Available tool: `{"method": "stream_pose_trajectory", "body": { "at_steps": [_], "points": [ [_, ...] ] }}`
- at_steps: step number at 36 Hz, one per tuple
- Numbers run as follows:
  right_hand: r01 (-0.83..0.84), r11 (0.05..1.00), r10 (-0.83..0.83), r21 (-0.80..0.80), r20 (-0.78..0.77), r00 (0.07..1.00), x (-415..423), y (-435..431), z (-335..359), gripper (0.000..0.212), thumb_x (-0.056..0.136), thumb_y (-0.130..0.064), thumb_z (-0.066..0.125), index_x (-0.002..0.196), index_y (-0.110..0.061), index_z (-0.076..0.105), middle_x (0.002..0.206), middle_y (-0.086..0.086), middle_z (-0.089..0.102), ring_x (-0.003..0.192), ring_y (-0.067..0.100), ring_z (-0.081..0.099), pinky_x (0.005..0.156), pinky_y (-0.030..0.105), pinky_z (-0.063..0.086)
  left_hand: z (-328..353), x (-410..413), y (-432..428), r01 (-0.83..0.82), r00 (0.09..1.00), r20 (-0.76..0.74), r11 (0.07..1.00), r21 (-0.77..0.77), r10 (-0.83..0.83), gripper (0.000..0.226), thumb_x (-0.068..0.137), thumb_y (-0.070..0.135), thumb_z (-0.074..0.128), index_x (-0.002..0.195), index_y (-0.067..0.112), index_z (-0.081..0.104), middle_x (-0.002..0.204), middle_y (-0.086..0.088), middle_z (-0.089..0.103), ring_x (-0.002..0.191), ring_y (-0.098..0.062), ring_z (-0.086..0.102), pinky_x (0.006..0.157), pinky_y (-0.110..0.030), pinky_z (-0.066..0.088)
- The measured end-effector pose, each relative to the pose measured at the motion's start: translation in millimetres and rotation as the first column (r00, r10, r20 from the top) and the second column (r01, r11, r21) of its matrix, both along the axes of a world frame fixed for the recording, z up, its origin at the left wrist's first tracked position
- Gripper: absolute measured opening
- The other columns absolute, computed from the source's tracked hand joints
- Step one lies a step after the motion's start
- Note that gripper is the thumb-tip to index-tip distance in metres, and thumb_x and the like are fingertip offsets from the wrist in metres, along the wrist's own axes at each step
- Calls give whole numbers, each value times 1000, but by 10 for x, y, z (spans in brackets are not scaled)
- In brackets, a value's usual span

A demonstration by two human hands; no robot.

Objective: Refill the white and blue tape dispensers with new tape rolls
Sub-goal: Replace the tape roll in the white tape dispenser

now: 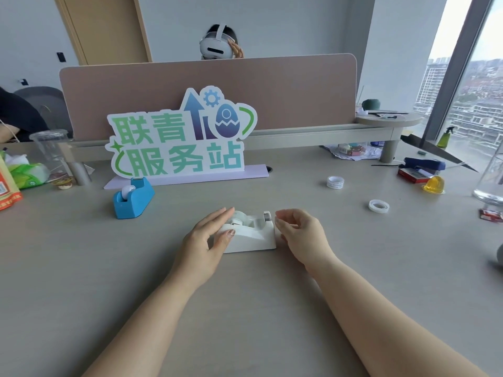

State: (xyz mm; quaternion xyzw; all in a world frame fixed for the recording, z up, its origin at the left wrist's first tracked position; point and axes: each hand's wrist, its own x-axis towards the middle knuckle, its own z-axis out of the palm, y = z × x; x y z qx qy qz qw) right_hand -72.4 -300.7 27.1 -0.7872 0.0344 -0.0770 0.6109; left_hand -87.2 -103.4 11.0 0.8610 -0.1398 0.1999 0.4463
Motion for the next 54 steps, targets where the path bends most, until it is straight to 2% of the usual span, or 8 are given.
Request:
{"method": "stream_pose_trajectory", "body": {
  "at_steps": [6,10,15,23,29,41,47,54],
  "points": [
    [-96,995,97,-12,35,995,-174,-80,5,27,93,-13,52,116,-21,63,104,-6,67,80,1,58,58,-3,39,21,-40,23,-3,1000,-7,1000,24,3,41,90,22,58,127,38,51,140,18,41,121,21,32,94,6,19],
    [-176,979,181,-102,45,982,-228,-59,-16,45,90,-3,42,122,-29,61,96,6,63,70,10,53,54,3,37,13,-28,38,4,1000,-4,1000,31,-4,40,90,23,57,127,37,51,139,19,42,123,17,34,95,5,21],
    [-184,960,195,-212,30,980,-199,-14,-63,60,84,3,39,127,-36,55,120,-6,60,109,10,53,81,14,37,-5,10,40,31,999,-6,997,-64,-32,42,89,15,60,116,47,53,130,19,52,125,7,44,105,-15,34],
    [-145,965,152,-219,12,988,-146,-24,-124,50,87,-4,44,125,-32,59,115,-2,65,112,8,56,77,13,40,7,23,23,12,999,-30,995,-103,-15,38,88,14,62,119,34,59,124,22,54,112,23,43,86,4,33],
    [-124,958,133,-259,16,991,-140,-26,-133,47,84,-5,44,109,-36,68,98,-12,69,94,9,64,70,13,47,11,15,15,15,1000,-23,994,-107,-18,39,88,14,61,115,42,57,126,21,55,115,19,43,84,4,33],
    [-121,942,131,-312,12,991,-130,13,-149,51,88,-5,41,128,-34,54,117,-8,60,105,8,53,81,20,40,-20,31,39,26,1000,11,997,-78,-25,43,89,16,60,113,50,53,134,18,49,121,15,40,89,1,33],
    [-119,912,137,-393,17,990,-112,10,-158,58,81,-3,37,124,-37,58,81,-13,54,73,7,48,65,22,42,-12,32,23,32,999,-2,993,-114,-32,41,89,14,60,113,46,54,128,17,55,119,11,45,85,1,34],
    [-102,895,120,-434,14,993,-155,19,-146,57,78,-1,38,117,-34,63,86,-5,63,86,19,55,72,28,45,-15,22,21,21,1000,-10,994,-106,-22,39,89,14,60,121,36,55,133,11,53,123,3,45,85,3,32]
  ]
}}
